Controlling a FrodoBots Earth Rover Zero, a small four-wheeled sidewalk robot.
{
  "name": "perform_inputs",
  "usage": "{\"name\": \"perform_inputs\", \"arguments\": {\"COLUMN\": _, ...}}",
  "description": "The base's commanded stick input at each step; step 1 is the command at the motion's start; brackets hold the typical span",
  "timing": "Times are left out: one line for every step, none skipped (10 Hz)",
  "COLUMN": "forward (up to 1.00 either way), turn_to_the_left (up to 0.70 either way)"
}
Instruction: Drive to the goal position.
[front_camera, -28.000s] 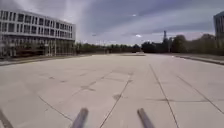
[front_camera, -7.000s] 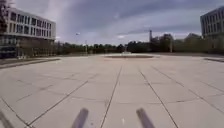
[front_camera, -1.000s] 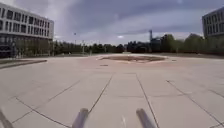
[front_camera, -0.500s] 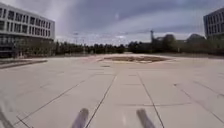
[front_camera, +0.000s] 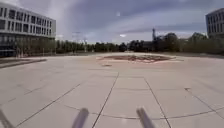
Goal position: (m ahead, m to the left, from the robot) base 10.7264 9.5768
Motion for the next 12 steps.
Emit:
{"name": "perform_inputs", "arguments": {"forward": 0.50, "turn_to_the_left": 0.50}}
{"name": "perform_inputs", "arguments": {"forward": 0.50, "turn_to_the_left": 0.50}}
{"name": "perform_inputs", "arguments": {"forward": 0.50, "turn_to_the_left": 0.50}}
{"name": "perform_inputs", "arguments": {"forward": 0.50, "turn_to_the_left": 0.15}}
{"name": "perform_inputs", "arguments": {"forward": 0.50, "turn_to_the_left": 0.00}}
{"name": "perform_inputs", "arguments": {"forward": 0.50, "turn_to_the_left": 0.00}}
{"name": "perform_inputs", "arguments": {"forward": 0.50, "turn_to_the_left": 0.00}}
{"name": "perform_inputs", "arguments": {"forward": 0.50, "turn_to_the_left": 0.00}}
{"name": "perform_inputs", "arguments": {"forward": 0.50, "turn_to_the_left": 0.00}}
{"name": "perform_inputs", "arguments": {"forward": 0.50, "turn_to_the_left": 0.00}}
{"name": "perform_inputs", "arguments": {"forward": 0.50, "turn_to_the_left": 0.00}}
{"name": "perform_inputs", "arguments": {"forward": 0.50, "turn_to_the_left": 0.00}}
